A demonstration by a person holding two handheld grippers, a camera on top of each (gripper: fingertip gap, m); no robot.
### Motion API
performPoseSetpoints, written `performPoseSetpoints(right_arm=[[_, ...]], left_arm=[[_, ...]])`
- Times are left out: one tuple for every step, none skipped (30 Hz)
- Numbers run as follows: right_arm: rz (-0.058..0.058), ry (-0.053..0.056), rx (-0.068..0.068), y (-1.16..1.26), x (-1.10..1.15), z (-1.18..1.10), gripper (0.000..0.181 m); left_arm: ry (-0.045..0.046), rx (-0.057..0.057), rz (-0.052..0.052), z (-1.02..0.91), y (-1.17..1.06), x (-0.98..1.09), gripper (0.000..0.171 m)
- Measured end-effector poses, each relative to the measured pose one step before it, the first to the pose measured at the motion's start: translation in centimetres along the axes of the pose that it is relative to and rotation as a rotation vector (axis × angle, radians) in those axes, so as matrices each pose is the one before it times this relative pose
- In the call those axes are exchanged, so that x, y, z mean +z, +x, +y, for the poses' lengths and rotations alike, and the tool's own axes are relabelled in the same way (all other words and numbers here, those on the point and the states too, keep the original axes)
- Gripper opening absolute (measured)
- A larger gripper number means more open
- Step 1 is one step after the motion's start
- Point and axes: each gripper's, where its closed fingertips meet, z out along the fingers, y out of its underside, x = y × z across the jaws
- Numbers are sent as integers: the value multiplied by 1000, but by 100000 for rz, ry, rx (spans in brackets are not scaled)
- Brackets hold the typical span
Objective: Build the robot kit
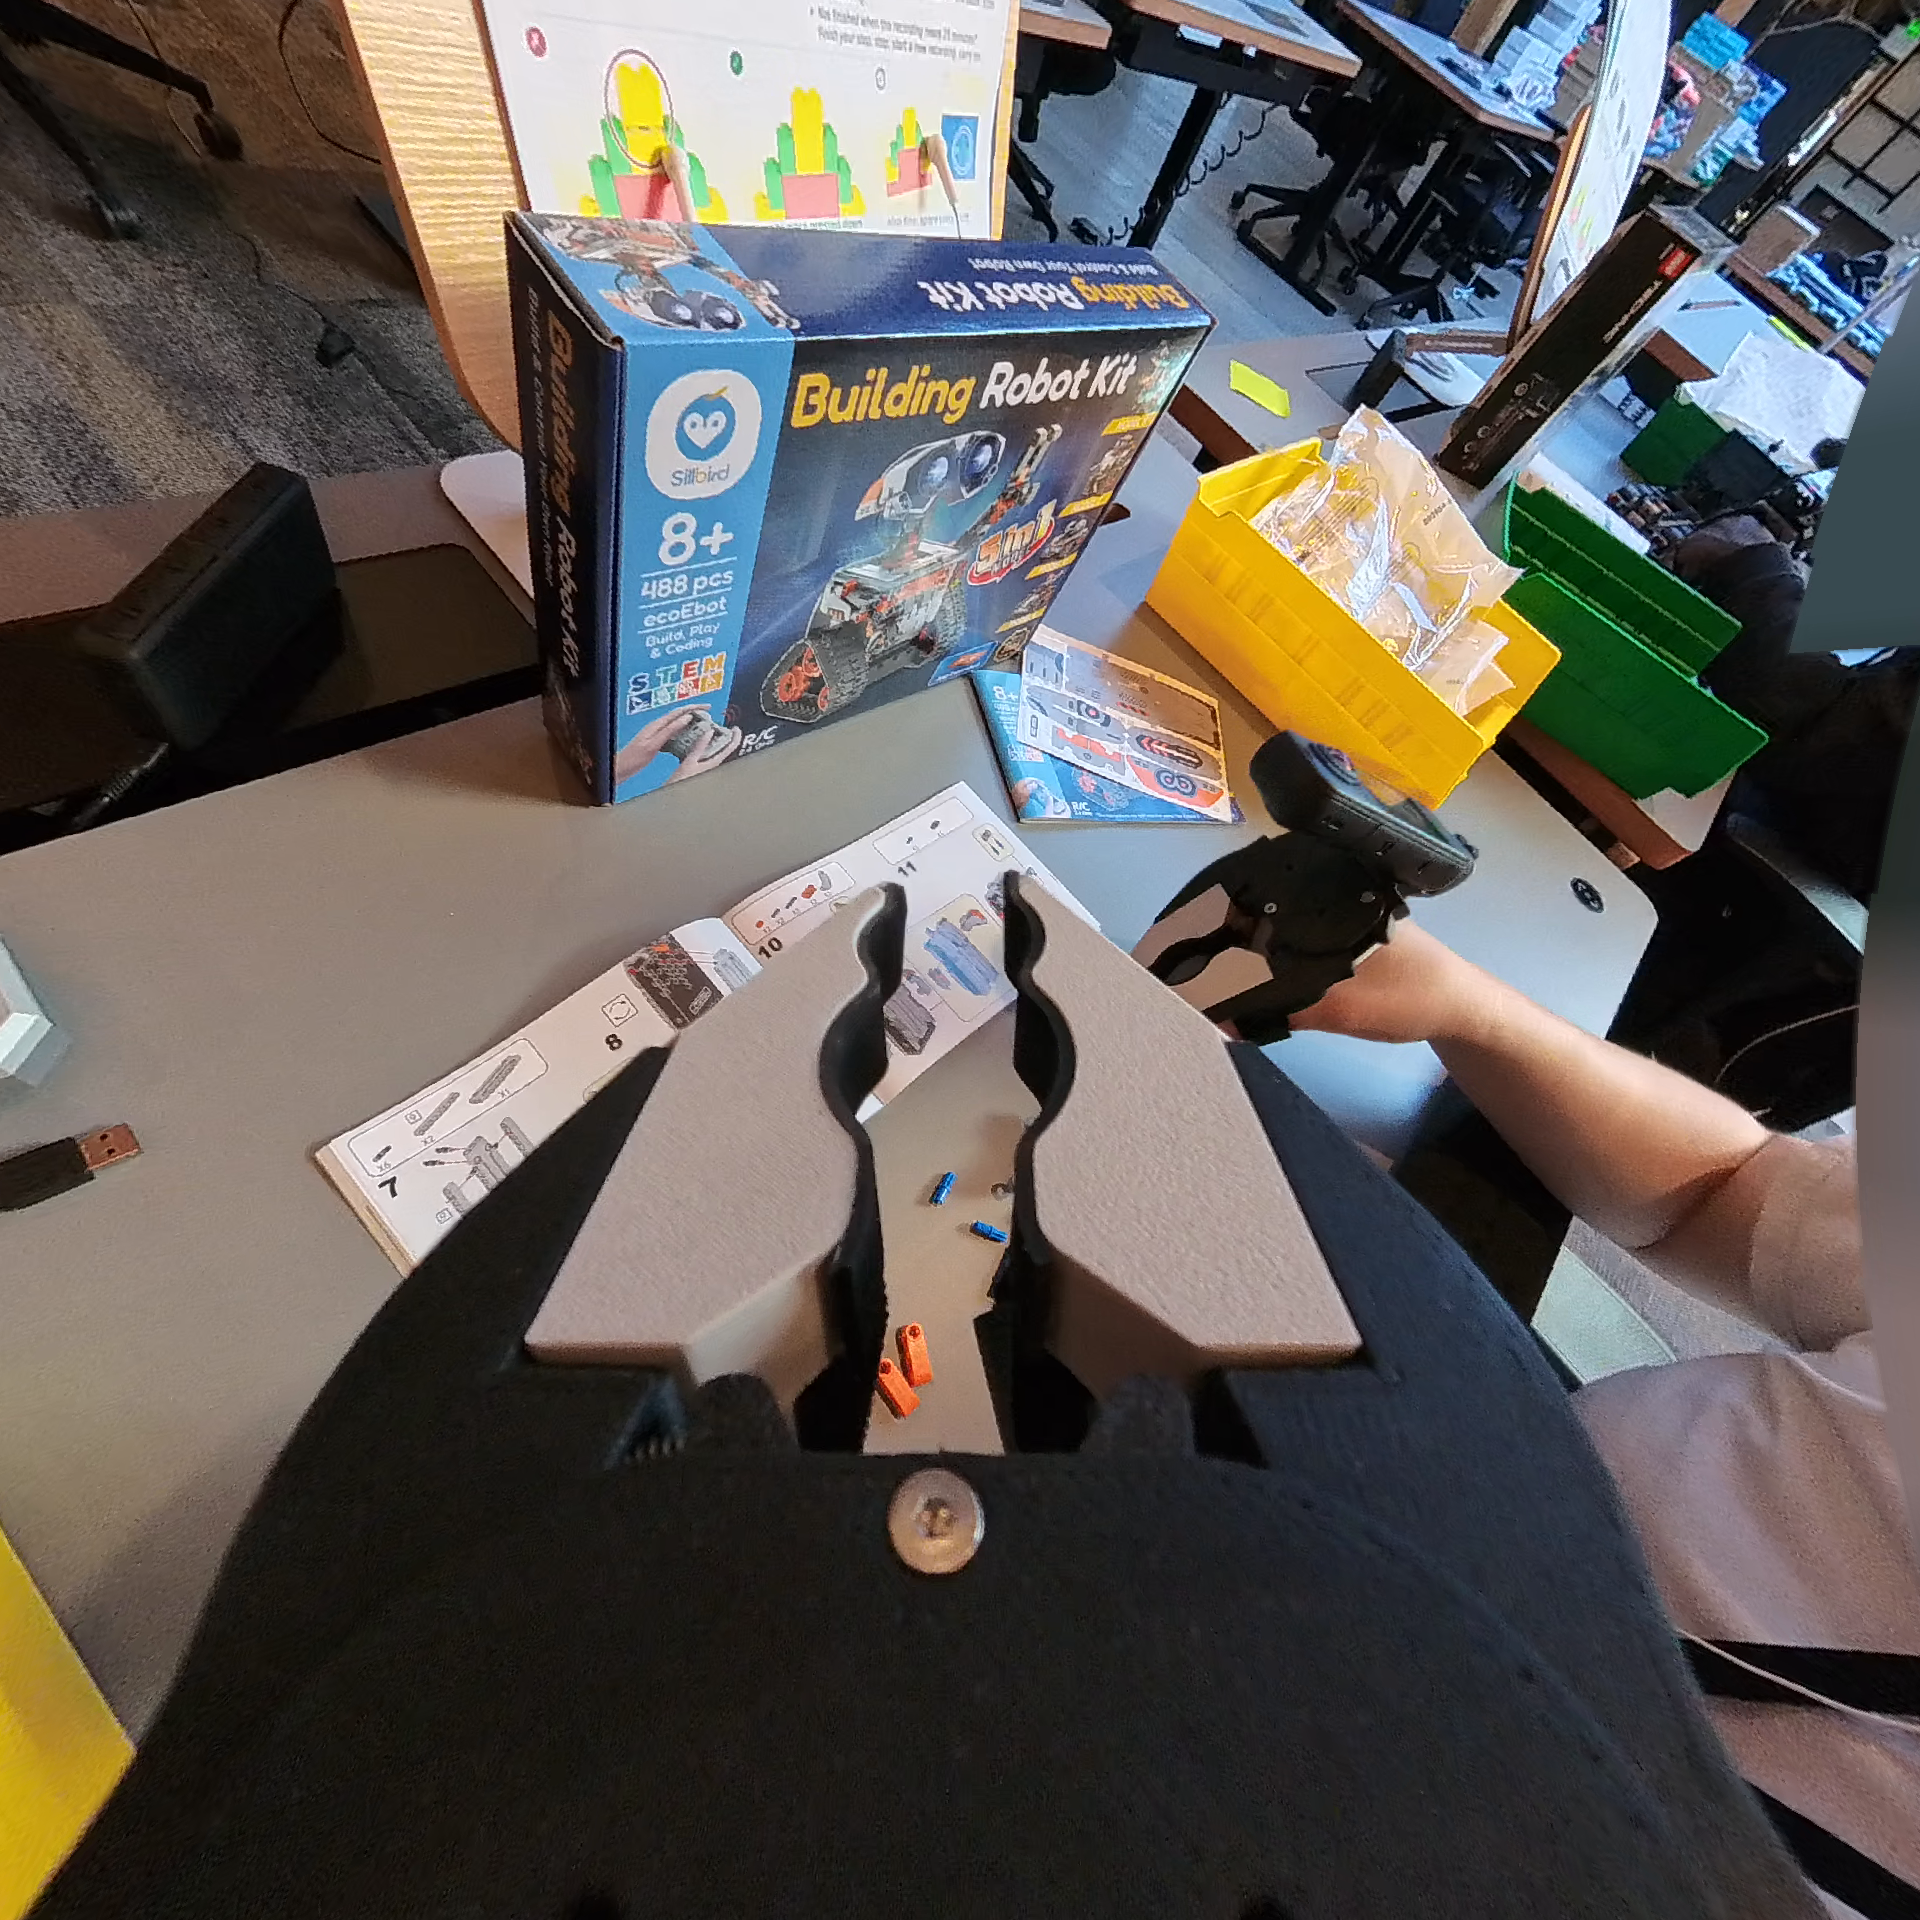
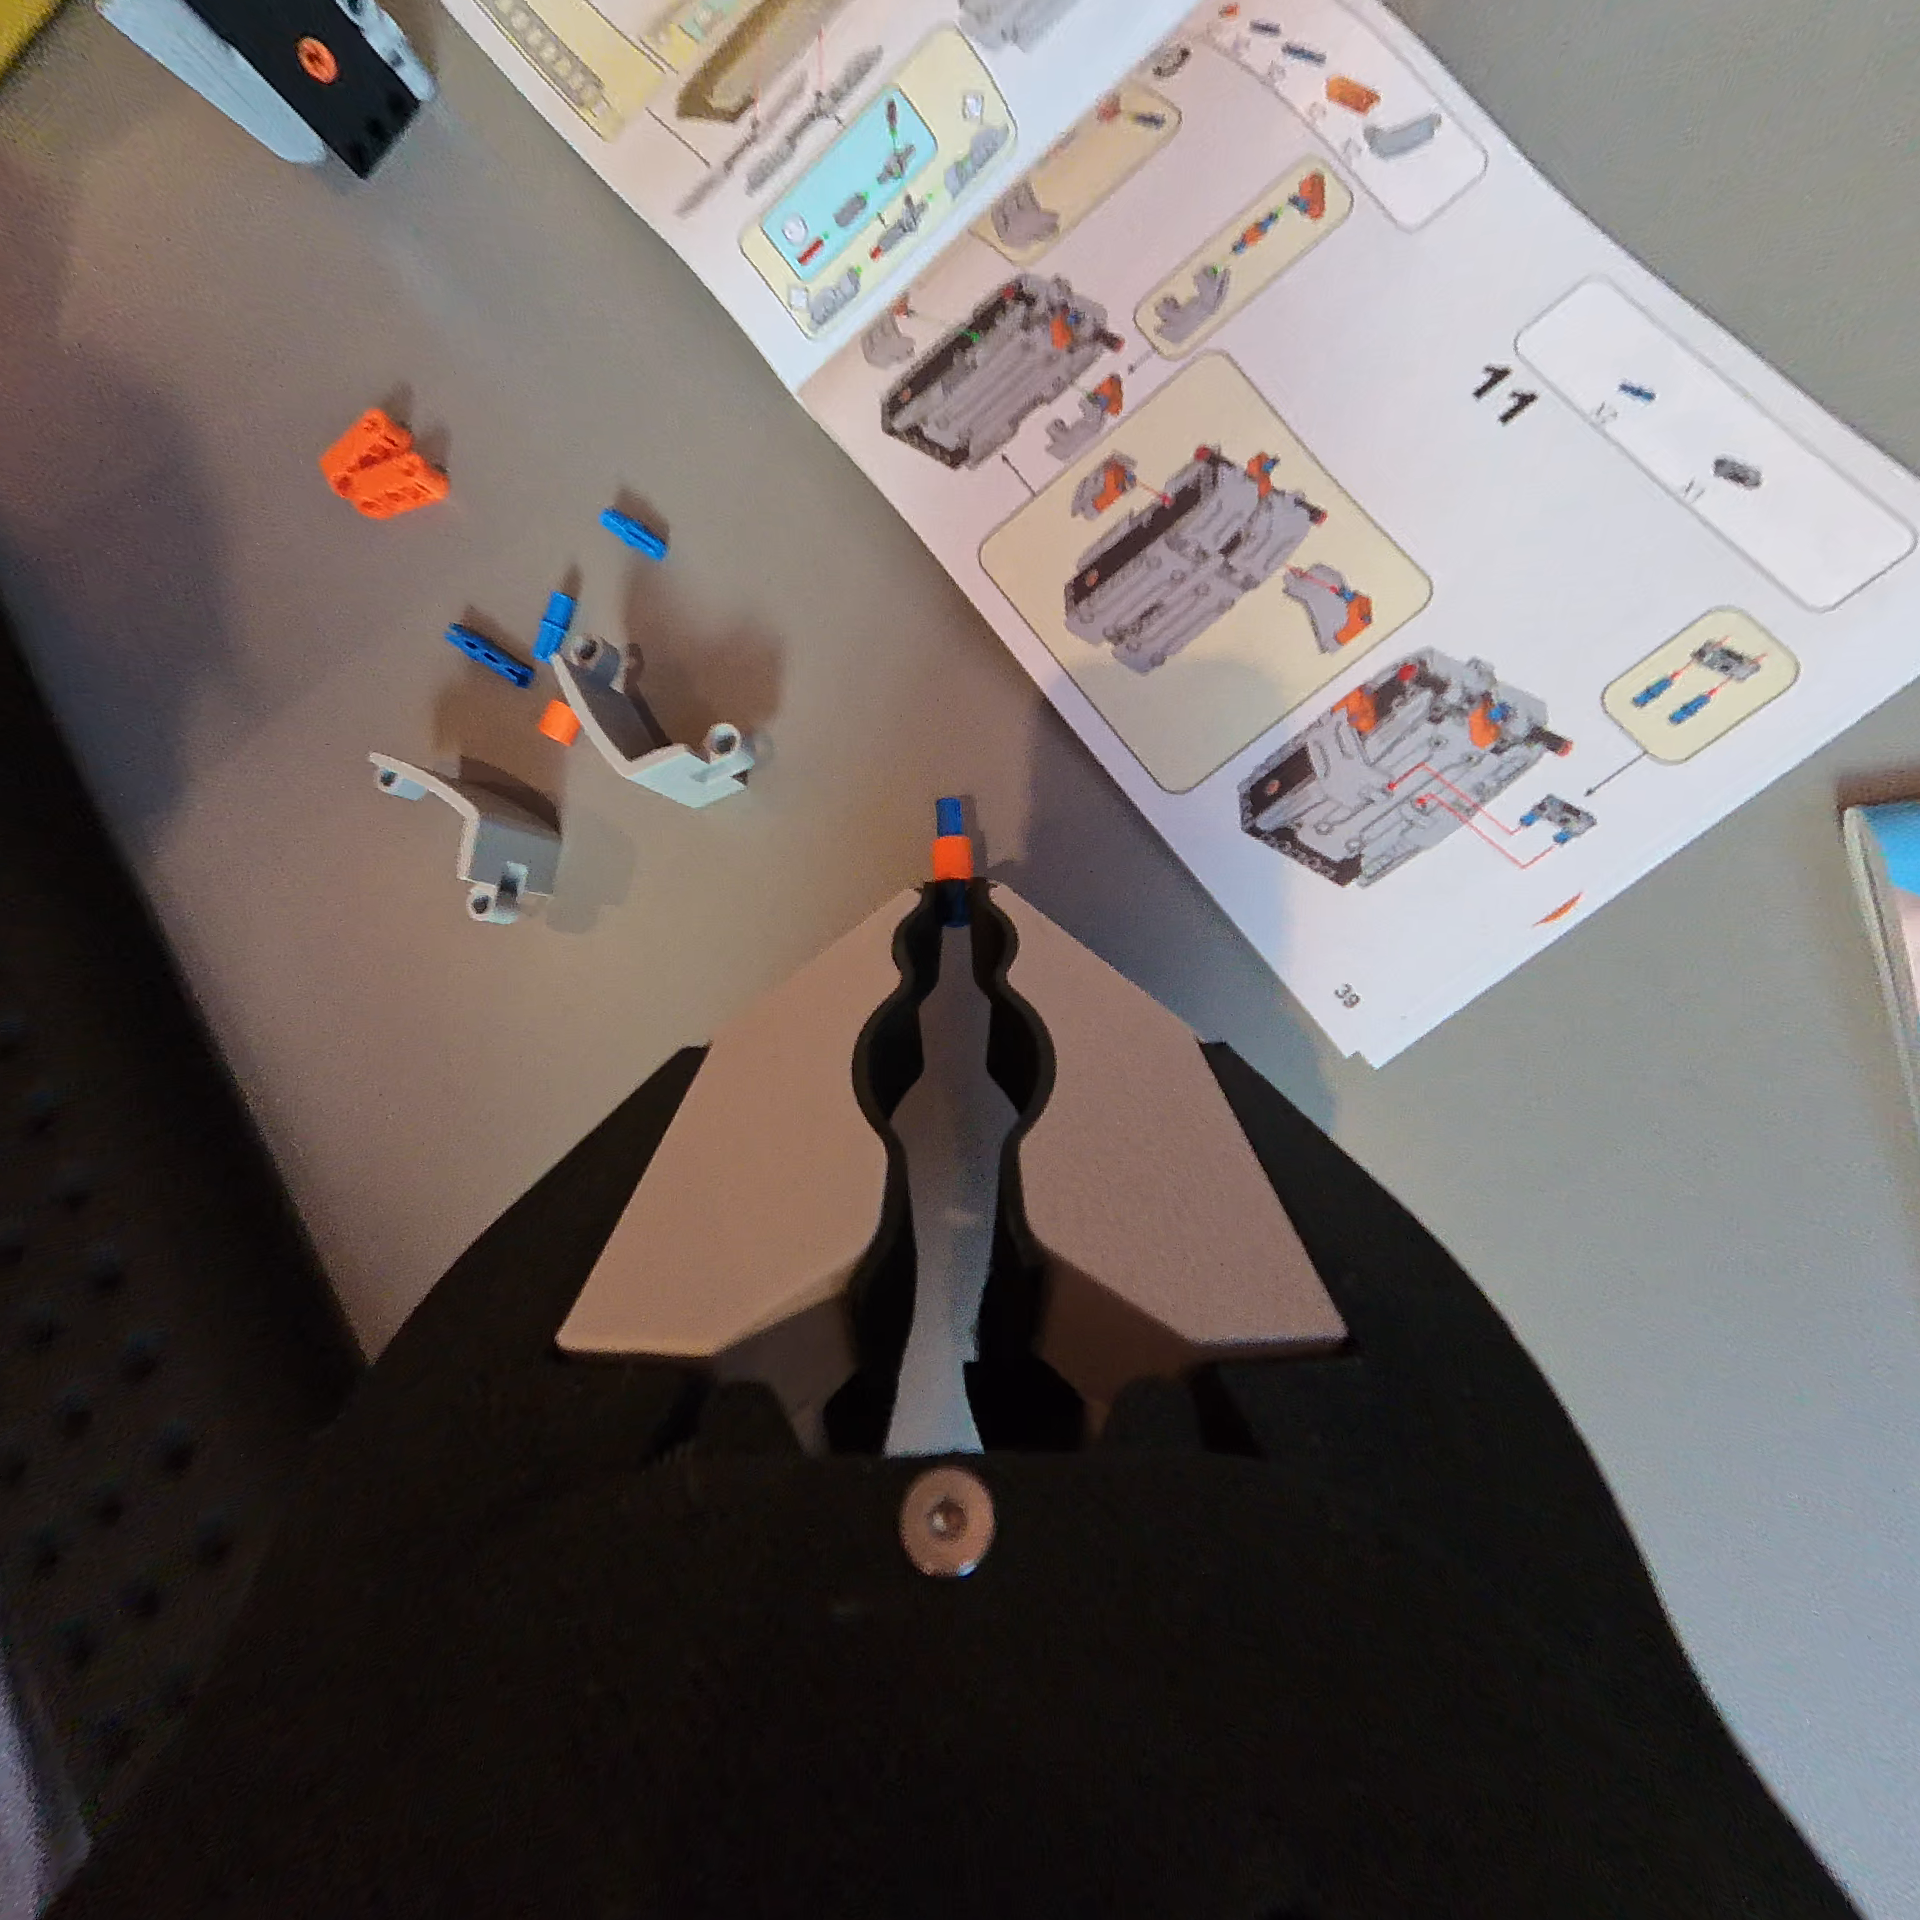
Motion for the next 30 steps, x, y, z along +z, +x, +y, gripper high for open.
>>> performPoseSetpoints(right_arm=[[1720,-891,460,241,121,275,3],[1956,-577,165,285,84,193,3],[1492,-618,-2,208,16,175,3],[1168,-955,-70,152,-33,194,3],[777,-86,57,94,-104,30,3],[1018,-19,171,143,-122,47,3],[1200,96,143,161,-97,44,3],[1138,-152,101,135,-79,105,3],[782,-546,125,77,-56,178,3],[673,-734,56,41,-42,208,4],[773,327,-270,24,-62,34,3],[1243,-268,-539,97,-48,105,3],[921,-151,-699,25,-27,58,3],[714,-199,-783,6,-28,40,4],[543,-63,-696,-3,8,11,4],[73,-13,-593,-41,-2,0,3],[-658,277,-498,-113,29,-27,3],[-772,631,131,-78,39,-52,3],[-779,666,443,-23,33,-58,3],[-837,502,572,-4,22,-28,3],[-844,341,520,-9,-2,-6,3],[-661,404,344,15,2,-14,3],[-410,421,223,32,13,-7,3],[-499,351,250,9,4,-9,3],[-462,413,279,19,28,-30,4],[-349,557,344,21,42,-72,4],[-278,686,347,31,76,-107,4],[-473,878,185,-4,75,-162,4],[-1316,2319,296,-139,1,-407,4],[-2963,4989,1064,-408,-171,-907,4]], left_arm=[[-190,207,221,12,68,58,17],[84,71,133,-18,61,33,17],[57,79,178,-21,64,19,17],[-80,158,243,15,61,18,17],[-16,42,160,7,27,19,17],[-91,-162,108,17,-14,23,17],[-139,-249,56,30,-37,37,17],[-136,-288,-55,19,-64,45,17],[-173,-309,-80,21,-55,59,17],[-212,-261,-59,35,-35,56,17],[-303,-101,-124,36,-16,56,17],[-315,90,-184,42,-1,55,17],[-238,219,-176,36,23,51,17],[-184,187,-64,17,55,42,17],[-75,141,14,-2,56,46,17],[17,199,109,-16,71,60,17],[-211,246,246,16,83,85,17],[-427,232,293,52,68,87,17],[-336,44,175,40,35,90,17],[-253,-69,21,36,-2,64,17],[-158,-51,-134,10,-29,46,17],[-27,-121,-377,-6,-64,23,17],[24,-213,-439,-2,-76,-2,16],[90,-139,-71,-11,-30,3,16],[122,2,405,-22,48,-12,16],[168,-6,563,-15,80,-25,16],[276,20,569,-35,72,-38,16],[488,120,778,-67,105,-56,17],[820,106,1176,-123,147,-75,17],[990,-117,1529,-149,190,-60,16]])
